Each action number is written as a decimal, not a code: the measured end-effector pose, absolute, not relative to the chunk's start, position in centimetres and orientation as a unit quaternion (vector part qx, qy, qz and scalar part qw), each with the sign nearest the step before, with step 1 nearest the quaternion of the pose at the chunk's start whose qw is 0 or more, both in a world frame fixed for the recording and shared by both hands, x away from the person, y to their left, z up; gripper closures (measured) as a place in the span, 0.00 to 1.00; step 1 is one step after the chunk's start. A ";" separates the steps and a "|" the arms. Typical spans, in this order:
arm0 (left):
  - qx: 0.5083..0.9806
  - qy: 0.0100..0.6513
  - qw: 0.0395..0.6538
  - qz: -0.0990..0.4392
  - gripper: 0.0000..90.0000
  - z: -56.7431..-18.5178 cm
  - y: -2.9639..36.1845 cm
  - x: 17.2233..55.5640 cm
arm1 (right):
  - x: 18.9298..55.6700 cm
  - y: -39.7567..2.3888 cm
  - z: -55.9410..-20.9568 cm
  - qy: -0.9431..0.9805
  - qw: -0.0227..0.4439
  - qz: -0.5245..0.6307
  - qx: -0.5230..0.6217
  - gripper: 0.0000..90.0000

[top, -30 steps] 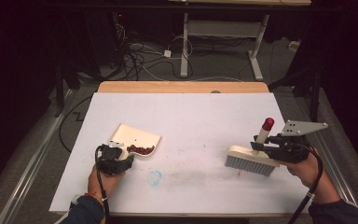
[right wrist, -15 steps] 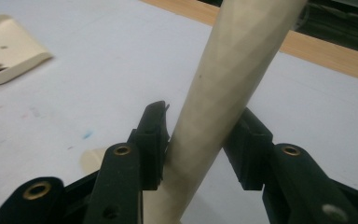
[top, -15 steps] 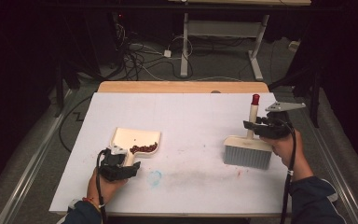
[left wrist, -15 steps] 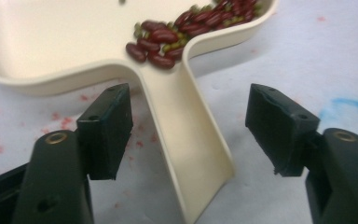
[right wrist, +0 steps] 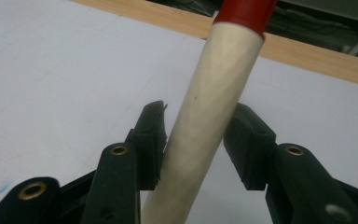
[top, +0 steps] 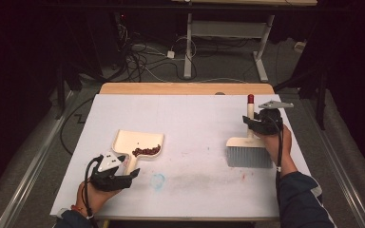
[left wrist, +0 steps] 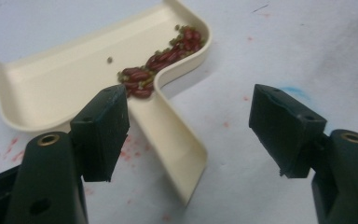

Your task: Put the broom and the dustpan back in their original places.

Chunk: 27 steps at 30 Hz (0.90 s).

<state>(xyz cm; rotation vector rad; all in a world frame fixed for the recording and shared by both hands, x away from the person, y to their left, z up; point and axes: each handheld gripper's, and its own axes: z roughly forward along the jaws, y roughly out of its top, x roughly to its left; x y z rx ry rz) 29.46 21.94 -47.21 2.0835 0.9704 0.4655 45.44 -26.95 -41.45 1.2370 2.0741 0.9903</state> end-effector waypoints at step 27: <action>0.827 0.360 0.380 0.204 0.24 -47.4 21.2 29.2 | 44.4 -26.0 -40.6 0.736 0.295 0.425 0.437 0.37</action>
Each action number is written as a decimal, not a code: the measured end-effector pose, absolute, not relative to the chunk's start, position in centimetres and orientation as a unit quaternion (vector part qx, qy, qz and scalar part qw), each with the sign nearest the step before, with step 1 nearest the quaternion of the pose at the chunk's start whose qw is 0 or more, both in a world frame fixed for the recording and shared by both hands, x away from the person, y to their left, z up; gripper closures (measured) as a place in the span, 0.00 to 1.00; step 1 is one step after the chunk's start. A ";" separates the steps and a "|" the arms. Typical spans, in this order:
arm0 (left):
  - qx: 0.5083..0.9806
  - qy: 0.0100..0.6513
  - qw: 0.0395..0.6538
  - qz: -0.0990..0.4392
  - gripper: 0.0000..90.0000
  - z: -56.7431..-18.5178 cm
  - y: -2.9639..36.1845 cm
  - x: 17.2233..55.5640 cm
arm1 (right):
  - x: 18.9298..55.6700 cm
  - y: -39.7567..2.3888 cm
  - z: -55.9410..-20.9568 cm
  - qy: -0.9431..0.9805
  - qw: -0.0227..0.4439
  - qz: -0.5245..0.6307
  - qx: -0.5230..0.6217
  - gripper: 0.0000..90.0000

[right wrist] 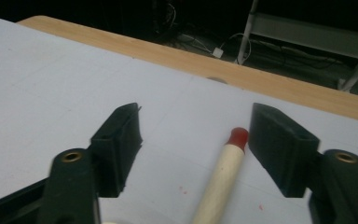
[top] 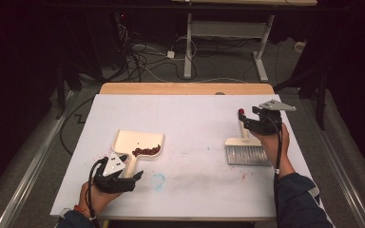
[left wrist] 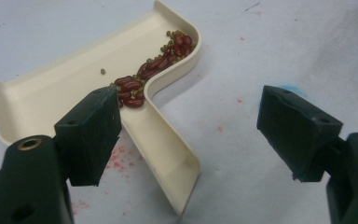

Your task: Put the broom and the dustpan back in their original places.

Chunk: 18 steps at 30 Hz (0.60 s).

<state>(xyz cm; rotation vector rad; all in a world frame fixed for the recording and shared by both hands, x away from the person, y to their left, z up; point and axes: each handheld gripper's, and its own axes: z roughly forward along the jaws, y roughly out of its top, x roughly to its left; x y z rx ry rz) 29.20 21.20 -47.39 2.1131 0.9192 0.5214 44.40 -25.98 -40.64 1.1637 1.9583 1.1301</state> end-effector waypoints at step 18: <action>0.827 0.354 0.383 0.212 0.20 -47.3 21.0 29.1 | 43.1 -24.9 -39.7 0.727 0.322 0.447 0.410 0.17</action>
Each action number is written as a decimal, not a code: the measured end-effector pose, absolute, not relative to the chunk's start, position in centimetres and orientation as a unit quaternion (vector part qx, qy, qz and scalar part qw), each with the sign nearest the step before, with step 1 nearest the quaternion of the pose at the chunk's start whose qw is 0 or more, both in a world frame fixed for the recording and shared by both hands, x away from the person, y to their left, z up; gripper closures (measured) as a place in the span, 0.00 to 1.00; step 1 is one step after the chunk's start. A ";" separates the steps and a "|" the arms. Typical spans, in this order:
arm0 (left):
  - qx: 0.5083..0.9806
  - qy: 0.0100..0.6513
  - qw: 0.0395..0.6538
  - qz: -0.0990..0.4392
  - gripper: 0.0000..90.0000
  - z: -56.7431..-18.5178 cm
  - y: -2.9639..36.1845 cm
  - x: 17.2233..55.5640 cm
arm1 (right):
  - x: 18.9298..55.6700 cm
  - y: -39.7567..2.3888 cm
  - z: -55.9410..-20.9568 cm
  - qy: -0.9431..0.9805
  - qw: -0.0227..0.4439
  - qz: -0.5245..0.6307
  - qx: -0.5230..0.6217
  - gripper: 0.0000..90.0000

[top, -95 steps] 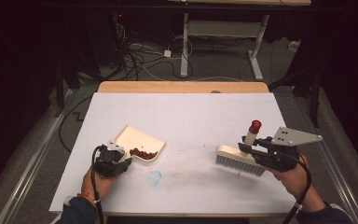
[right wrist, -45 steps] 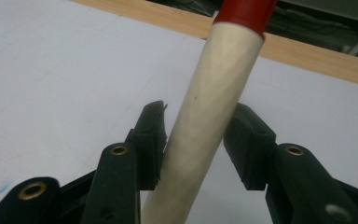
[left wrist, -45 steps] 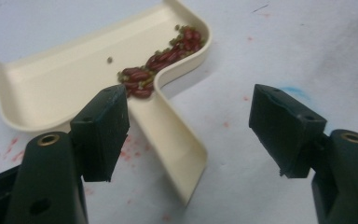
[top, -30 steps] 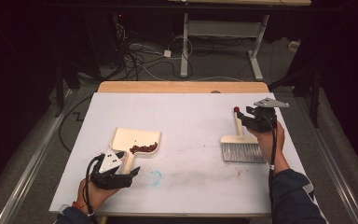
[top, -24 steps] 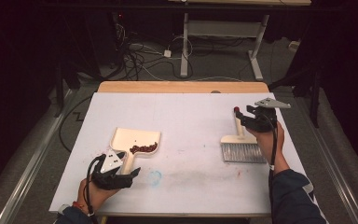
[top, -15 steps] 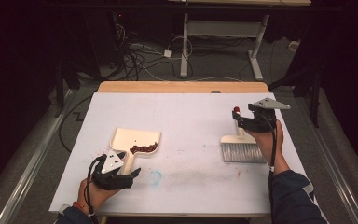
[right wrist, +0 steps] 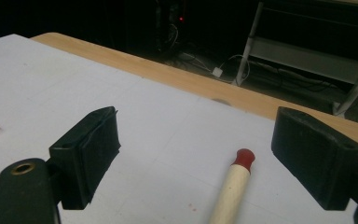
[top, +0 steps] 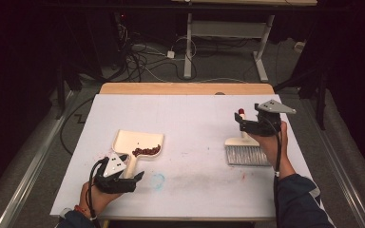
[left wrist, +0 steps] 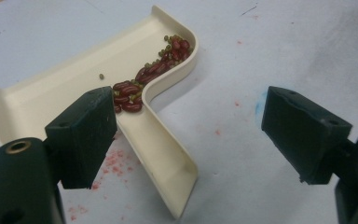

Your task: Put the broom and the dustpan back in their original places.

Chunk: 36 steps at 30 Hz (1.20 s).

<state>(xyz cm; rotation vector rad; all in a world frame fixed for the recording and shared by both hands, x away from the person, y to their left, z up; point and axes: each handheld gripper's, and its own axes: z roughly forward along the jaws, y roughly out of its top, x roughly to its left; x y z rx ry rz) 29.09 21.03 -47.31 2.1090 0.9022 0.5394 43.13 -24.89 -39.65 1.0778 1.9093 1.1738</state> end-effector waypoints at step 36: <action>0.834 0.340 0.376 0.218 0.20 -47.3 20.8 29.1 | 39.0 -23.3 -37.4 0.731 0.334 0.487 0.343 0.18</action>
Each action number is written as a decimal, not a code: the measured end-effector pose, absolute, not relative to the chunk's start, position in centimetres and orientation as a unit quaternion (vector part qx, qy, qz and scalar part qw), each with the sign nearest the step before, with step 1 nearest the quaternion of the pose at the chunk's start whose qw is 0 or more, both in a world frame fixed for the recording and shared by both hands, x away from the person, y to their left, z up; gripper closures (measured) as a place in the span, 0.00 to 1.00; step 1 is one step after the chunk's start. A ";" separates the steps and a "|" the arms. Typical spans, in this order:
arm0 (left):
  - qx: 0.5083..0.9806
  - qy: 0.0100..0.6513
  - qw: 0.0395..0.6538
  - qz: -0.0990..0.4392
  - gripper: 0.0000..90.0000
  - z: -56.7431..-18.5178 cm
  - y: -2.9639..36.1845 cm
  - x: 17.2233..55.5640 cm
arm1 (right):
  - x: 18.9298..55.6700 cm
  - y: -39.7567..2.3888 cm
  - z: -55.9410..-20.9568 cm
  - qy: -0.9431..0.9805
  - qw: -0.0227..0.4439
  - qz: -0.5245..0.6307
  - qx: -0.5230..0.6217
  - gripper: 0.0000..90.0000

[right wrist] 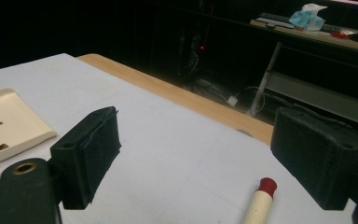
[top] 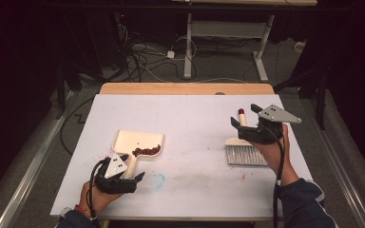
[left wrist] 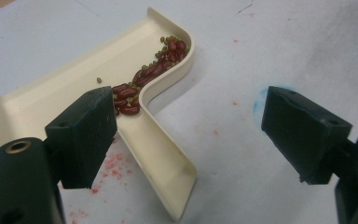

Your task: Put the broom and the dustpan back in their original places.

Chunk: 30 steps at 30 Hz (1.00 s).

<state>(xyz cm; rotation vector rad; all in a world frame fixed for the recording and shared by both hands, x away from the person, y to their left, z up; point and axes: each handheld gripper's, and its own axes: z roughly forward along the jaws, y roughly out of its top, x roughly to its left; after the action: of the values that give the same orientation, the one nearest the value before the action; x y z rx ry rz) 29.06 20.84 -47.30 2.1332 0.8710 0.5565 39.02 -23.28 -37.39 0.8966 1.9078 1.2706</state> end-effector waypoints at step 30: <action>0.836 0.332 0.379 0.218 0.20 -47.3 20.7 28.9 | 35.1 -23.0 -37.3 0.746 0.341 0.494 0.289 0.18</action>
<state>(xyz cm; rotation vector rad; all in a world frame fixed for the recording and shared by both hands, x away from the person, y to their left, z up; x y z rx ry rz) 28.92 20.71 -47.29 2.1352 0.8489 0.5564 35.13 -23.01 -37.34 0.7517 1.9398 1.2862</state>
